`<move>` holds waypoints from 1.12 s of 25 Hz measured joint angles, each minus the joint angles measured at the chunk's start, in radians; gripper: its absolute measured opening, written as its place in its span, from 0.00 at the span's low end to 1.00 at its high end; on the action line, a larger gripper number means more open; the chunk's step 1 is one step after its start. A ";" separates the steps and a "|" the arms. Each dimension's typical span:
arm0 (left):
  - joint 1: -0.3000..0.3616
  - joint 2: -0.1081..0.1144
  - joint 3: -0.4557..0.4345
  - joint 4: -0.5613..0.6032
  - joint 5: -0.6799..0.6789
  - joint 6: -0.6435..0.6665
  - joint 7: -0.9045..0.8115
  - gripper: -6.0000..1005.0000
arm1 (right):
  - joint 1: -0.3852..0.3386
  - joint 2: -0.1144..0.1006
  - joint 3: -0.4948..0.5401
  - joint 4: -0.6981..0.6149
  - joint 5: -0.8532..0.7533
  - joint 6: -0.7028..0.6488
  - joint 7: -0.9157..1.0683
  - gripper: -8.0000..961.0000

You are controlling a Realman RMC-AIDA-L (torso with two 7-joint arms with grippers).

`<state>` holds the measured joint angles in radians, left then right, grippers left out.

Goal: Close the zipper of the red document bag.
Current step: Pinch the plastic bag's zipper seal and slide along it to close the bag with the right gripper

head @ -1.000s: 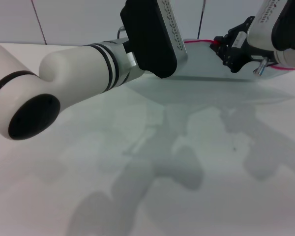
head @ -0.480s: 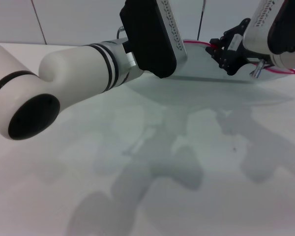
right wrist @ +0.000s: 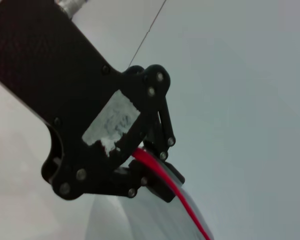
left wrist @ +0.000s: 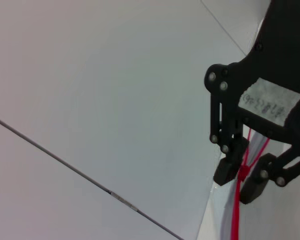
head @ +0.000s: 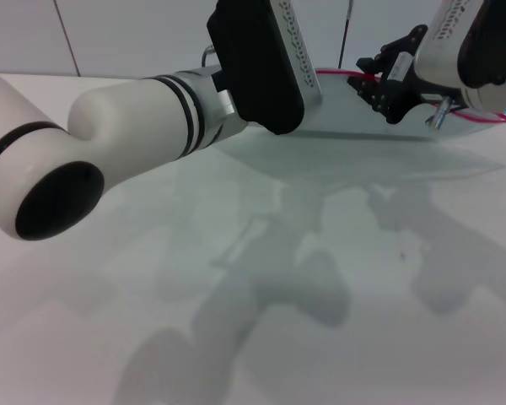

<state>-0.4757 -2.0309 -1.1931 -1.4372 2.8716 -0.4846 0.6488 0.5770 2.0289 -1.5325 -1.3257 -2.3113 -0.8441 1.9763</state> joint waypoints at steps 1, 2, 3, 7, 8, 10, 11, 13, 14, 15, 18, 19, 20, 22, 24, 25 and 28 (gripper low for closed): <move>0.000 0.000 0.000 0.000 0.000 0.000 0.000 0.14 | 0.000 0.000 0.000 -0.001 0.000 0.001 0.000 0.20; 0.000 0.000 0.001 0.000 0.000 0.000 0.000 0.14 | 0.000 0.000 0.000 -0.001 0.001 0.002 0.001 0.20; -0.001 0.000 0.002 0.000 0.000 0.000 0.000 0.14 | 0.000 0.001 0.000 -0.001 0.001 0.003 0.001 0.19; -0.003 0.000 0.003 0.000 0.000 0.000 0.000 0.14 | 0.000 0.001 0.000 -0.001 0.001 0.004 0.002 0.19; -0.003 0.000 0.003 0.000 0.000 0.000 0.000 0.14 | 0.000 0.001 0.000 -0.001 0.001 0.004 0.002 0.19; -0.003 0.000 0.004 0.000 0.000 0.000 0.000 0.14 | 0.001 0.001 0.000 0.002 0.001 0.004 0.002 0.19; -0.003 0.000 0.004 0.000 0.000 0.000 0.000 0.14 | 0.002 0.001 0.000 0.004 0.001 0.004 0.002 0.18; -0.003 0.000 0.005 0.000 0.000 0.000 0.000 0.14 | 0.003 0.001 0.000 0.008 0.001 0.005 0.002 0.18; -0.003 0.000 0.006 -0.001 0.000 0.000 0.000 0.14 | 0.003 0.001 0.000 0.008 0.001 0.005 0.002 0.17; -0.003 0.000 0.006 -0.001 0.000 0.000 0.000 0.14 | 0.003 0.001 0.000 0.008 0.001 0.005 0.002 0.17; -0.003 0.000 0.006 -0.002 0.000 0.000 0.000 0.14 | 0.003 0.001 0.000 0.009 0.001 0.005 0.002 0.16; -0.003 0.000 0.006 -0.003 0.000 0.000 0.000 0.14 | 0.003 0.001 0.000 0.009 0.000 0.005 0.002 0.14; -0.003 0.000 0.006 -0.004 0.000 0.000 0.000 0.14 | 0.003 0.001 0.000 0.010 -0.001 0.005 0.002 0.12; -0.001 0.000 0.004 -0.007 0.000 0.000 0.000 0.14 | 0.003 0.001 0.000 0.010 -0.003 0.005 0.002 0.09; 0.000 0.000 0.002 -0.008 0.000 0.000 0.001 0.14 | 0.002 0.001 0.003 0.010 -0.004 0.005 0.003 0.07; 0.000 0.000 0.001 -0.009 0.000 0.000 0.002 0.14 | 0.002 0.001 0.005 0.011 -0.005 0.005 0.003 0.07; 0.002 0.000 0.000 -0.009 0.000 0.000 0.002 0.14 | 0.000 0.000 0.010 0.012 -0.006 0.005 0.003 0.07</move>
<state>-0.4734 -2.0310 -1.1930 -1.4467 2.8715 -0.4847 0.6512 0.5770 2.0285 -1.5223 -1.3133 -2.3172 -0.8390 1.9789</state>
